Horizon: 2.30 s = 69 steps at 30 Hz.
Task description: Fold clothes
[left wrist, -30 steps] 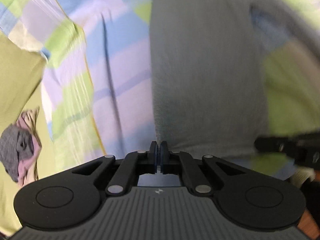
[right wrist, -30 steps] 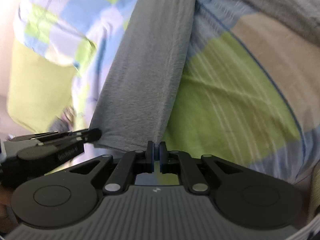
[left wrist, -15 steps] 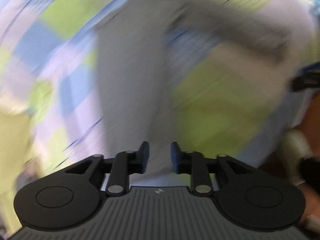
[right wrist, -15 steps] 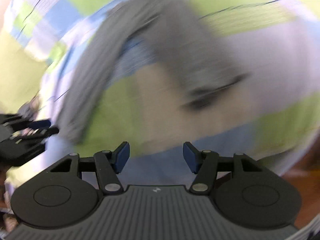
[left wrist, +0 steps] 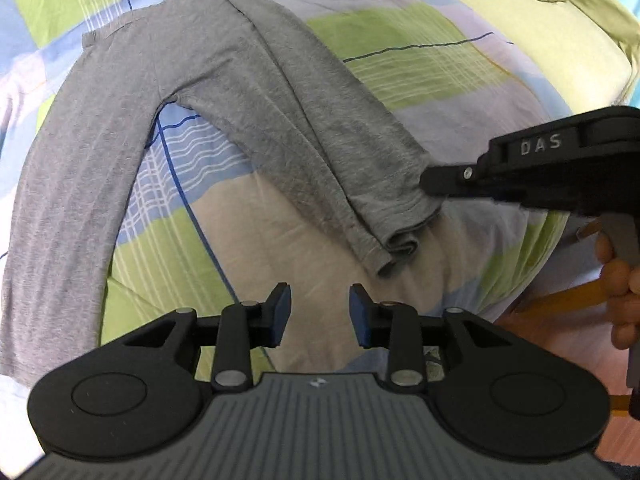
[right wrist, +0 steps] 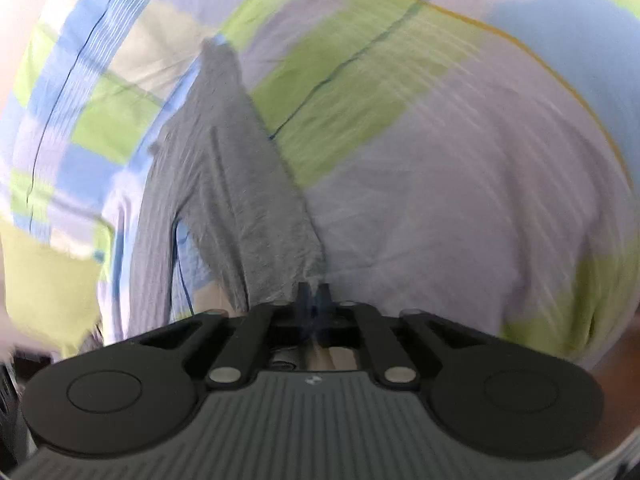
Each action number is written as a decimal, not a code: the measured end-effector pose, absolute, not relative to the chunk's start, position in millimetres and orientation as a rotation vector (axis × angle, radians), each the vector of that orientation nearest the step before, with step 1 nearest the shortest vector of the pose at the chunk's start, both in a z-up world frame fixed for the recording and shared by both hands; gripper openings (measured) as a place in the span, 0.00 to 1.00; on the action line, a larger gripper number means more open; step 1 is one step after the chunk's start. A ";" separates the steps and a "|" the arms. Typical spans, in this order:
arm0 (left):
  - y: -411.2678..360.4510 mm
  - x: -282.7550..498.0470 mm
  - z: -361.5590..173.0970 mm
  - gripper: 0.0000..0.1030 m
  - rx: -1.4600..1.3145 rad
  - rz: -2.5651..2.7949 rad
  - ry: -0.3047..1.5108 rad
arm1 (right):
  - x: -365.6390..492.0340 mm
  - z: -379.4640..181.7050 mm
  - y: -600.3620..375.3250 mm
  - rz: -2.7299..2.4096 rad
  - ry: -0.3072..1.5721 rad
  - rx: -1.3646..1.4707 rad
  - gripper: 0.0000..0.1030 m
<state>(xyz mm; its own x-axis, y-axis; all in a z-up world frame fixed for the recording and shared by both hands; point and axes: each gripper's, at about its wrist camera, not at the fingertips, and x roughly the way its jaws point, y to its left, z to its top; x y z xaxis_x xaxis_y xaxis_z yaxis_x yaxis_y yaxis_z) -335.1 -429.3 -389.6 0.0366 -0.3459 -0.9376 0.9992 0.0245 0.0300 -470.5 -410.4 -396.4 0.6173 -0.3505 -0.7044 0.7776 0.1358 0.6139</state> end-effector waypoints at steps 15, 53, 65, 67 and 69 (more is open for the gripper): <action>-461.1 -381.3 -387.6 0.42 0.955 -1.372 0.898 | -515.0 -380.6 -429.0 -0.950 0.585 1.015 0.02; -416.0 -475.7 -454.9 0.00 1.422 -1.208 0.286 | -511.9 -367.2 -405.1 -0.848 0.711 0.745 0.00; -397.0 -429.1 -402.6 0.30 1.319 -1.404 0.459 | -515.3 -352.6 -436.6 -0.888 0.853 0.886 0.45; -416.8 -414.9 -384.3 0.31 1.188 -1.406 0.525 | -515.8 -334.8 -452.5 -0.899 0.790 0.874 0.44; -454.1 -408.8 -376.1 0.31 1.079 -1.421 0.567 | -509.3 -323.0 -466.6 -0.890 0.787 0.833 0.36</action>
<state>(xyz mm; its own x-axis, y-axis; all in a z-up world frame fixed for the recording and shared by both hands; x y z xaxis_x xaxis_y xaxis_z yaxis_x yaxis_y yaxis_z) -408.8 -454.1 -376.1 0.1338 -0.4987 -0.8564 0.9511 -0.1782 0.2524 -509.3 -466.6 -323.0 0.4101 -0.3344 -0.8486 0.8830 0.3786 0.2775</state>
